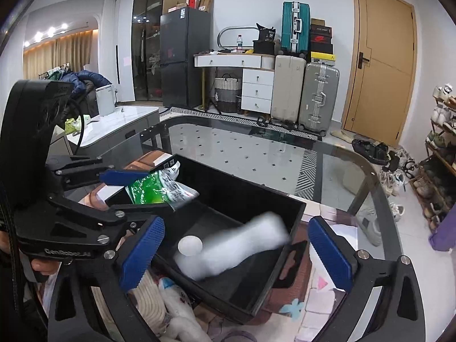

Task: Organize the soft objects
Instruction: 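Carry the green packet into the black box with the left tool while the right tool drops the foam in, then move the right tool toward the coiled white cable beside the box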

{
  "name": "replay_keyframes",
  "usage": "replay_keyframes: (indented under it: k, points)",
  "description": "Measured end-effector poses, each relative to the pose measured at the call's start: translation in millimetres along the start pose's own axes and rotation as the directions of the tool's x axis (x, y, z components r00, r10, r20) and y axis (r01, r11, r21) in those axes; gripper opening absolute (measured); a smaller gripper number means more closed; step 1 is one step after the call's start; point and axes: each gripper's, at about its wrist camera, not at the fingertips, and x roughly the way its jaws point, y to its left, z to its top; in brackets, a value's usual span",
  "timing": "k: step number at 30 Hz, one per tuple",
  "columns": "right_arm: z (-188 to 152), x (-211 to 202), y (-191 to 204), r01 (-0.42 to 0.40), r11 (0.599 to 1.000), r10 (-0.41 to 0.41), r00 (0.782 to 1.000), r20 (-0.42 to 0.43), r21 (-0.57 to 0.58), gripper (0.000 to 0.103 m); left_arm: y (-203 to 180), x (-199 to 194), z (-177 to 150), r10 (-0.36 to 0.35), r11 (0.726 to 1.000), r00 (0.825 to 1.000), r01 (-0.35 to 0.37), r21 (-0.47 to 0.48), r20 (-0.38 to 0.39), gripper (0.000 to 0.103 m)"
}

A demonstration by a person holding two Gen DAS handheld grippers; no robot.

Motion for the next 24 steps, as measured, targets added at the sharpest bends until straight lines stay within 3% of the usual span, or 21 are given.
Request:
replay_keyframes:
  k: [6,11,15,24]
  points:
    - [-7.8,-30.0,-2.4,0.027,0.999,-0.028,0.999,0.044,0.037,0.102,-4.1,-20.1,-6.5,0.015,1.000,0.999,-0.015,-0.011,0.036,0.092]
    - [-20.3,-64.9,-11.7,-0.017,0.990,0.009,0.998,0.055,0.140,0.102,-5.7,-40.1,-16.1,0.018,1.000,0.999,-0.017,-0.026,0.051,0.096]
    - [-34.1,-90.3,-6.6,0.026,0.991,-0.035,0.997,0.063,0.135,0.102,-6.1,-56.1,-27.4,0.016,0.999,0.998,-0.013,-0.044,0.060,0.098]
    - [-68.2,-101.8,3.9,0.008,0.984,-0.011,1.000,0.014,0.177,0.102,-13.7,-82.8,-52.3,0.048,0.998,0.996,-0.045,-0.041,0.079,0.098]
